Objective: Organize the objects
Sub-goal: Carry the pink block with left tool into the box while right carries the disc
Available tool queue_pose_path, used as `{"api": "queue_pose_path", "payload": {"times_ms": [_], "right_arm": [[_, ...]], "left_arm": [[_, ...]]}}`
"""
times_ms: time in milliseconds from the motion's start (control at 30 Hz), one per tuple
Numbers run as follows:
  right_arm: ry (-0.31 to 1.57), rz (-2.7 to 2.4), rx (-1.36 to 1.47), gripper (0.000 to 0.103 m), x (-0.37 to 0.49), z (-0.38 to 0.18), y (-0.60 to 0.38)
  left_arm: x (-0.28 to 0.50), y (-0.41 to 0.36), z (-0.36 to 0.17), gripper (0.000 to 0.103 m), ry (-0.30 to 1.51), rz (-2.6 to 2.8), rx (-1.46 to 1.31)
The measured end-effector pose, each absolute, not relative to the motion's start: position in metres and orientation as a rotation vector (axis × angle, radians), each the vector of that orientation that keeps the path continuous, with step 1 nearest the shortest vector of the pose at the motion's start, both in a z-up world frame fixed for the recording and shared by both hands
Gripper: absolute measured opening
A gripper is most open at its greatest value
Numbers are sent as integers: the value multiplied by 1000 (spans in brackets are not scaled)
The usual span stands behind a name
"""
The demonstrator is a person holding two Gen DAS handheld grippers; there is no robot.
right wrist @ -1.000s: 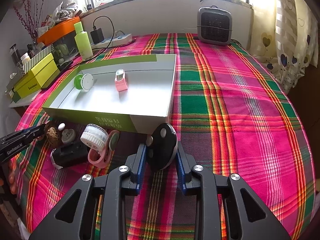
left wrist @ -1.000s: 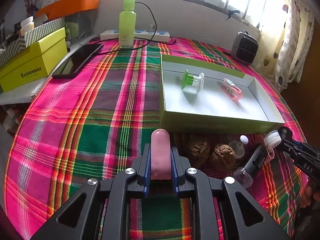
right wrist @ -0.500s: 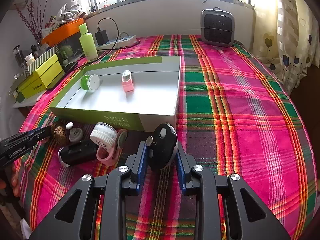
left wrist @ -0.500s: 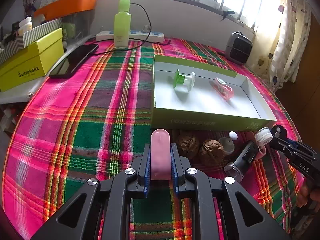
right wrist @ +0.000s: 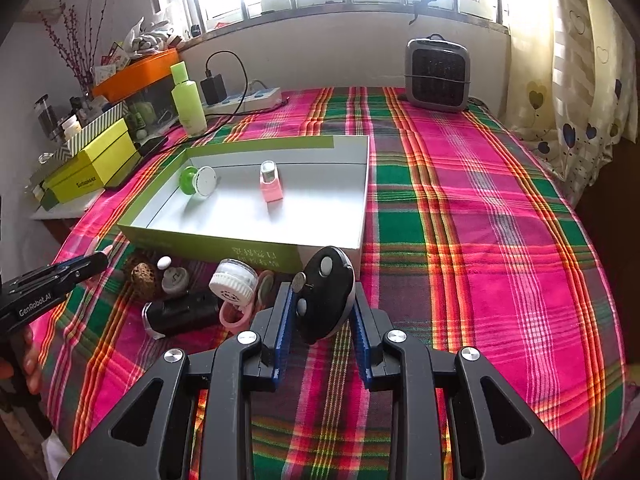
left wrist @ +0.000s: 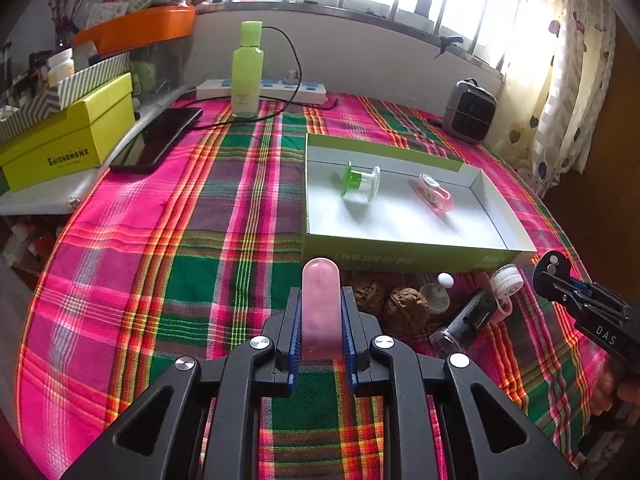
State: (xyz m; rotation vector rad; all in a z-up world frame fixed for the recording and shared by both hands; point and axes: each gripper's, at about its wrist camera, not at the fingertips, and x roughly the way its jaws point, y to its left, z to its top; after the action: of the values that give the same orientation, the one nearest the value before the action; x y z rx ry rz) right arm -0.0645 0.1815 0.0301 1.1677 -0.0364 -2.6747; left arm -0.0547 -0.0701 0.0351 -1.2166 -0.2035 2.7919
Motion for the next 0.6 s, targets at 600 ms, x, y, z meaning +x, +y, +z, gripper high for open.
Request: {"api": "queue_pose_path", "payload": {"times_ms": [600], "right_arm": [[-28, -2668, 1102, 28, -76, 54, 178]], "left_arm": [[-72, -45, 56, 16, -175, 2735, -1161]]}}
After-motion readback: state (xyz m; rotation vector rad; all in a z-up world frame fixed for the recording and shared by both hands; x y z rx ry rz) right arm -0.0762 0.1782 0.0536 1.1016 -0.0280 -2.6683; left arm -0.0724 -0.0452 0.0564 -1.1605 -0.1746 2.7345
